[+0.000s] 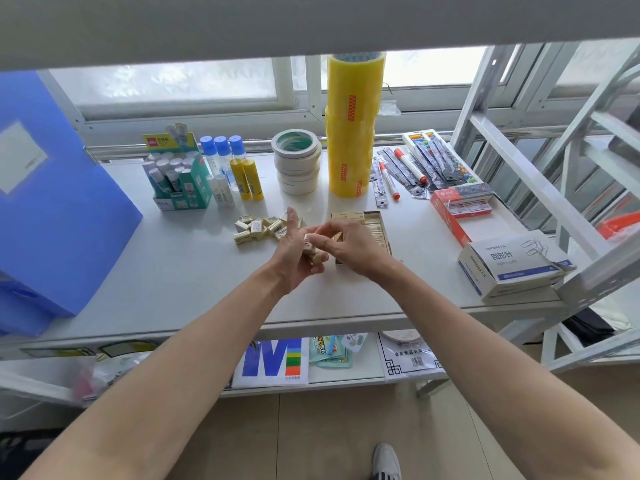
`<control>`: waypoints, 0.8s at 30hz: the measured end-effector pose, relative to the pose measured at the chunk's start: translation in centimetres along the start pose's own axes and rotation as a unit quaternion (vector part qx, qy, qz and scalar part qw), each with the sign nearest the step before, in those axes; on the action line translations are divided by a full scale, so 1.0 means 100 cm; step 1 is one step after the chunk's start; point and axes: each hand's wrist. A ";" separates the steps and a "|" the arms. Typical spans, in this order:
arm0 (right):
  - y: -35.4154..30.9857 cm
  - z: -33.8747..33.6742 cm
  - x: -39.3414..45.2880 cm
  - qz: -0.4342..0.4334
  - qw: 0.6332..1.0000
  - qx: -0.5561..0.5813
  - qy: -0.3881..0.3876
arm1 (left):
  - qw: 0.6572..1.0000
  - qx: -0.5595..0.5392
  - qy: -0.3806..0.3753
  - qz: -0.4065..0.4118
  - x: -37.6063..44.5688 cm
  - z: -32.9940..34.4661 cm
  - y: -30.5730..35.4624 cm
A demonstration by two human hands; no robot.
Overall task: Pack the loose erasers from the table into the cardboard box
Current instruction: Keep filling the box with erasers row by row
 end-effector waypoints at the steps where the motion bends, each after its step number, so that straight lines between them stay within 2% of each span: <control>1: -0.001 0.000 -0.001 0.014 1.000 0.011 0.004 | 1.000 0.010 -0.005 0.005 -0.001 0.000 0.000; 5: -0.005 -0.005 -0.008 0.091 0.989 0.117 -0.006 | 0.999 0.044 -0.010 0.019 -0.001 -0.001 -0.001; 9: -0.004 -0.013 -0.013 0.119 0.976 0.183 0.024 | 0.997 0.071 0.038 0.008 0.000 -0.006 -0.003; 12: -0.002 -0.016 -0.016 0.115 0.973 0.198 0.024 | 0.994 0.099 0.036 0.009 -0.004 -0.006 -0.003; 15: 0.004 -0.015 -0.017 0.115 0.975 0.186 0.031 | 0.997 0.071 0.031 0.019 -0.005 -0.006 -0.002; 19: 0.010 -0.016 -0.017 0.143 0.964 0.213 0.071 | 0.996 0.048 0.054 0.046 -0.006 -0.005 -0.002; 24: 0.008 -0.017 -0.021 0.155 0.959 0.227 0.074 | 0.992 0.062 0.078 0.073 -0.007 -0.001 -0.003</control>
Point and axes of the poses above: each hand's wrist, its own x-axis towards the middle knuckle, its own z-axis out of the palm, y = z × x, and after that the axes turned 15 degrees about y, right-handed
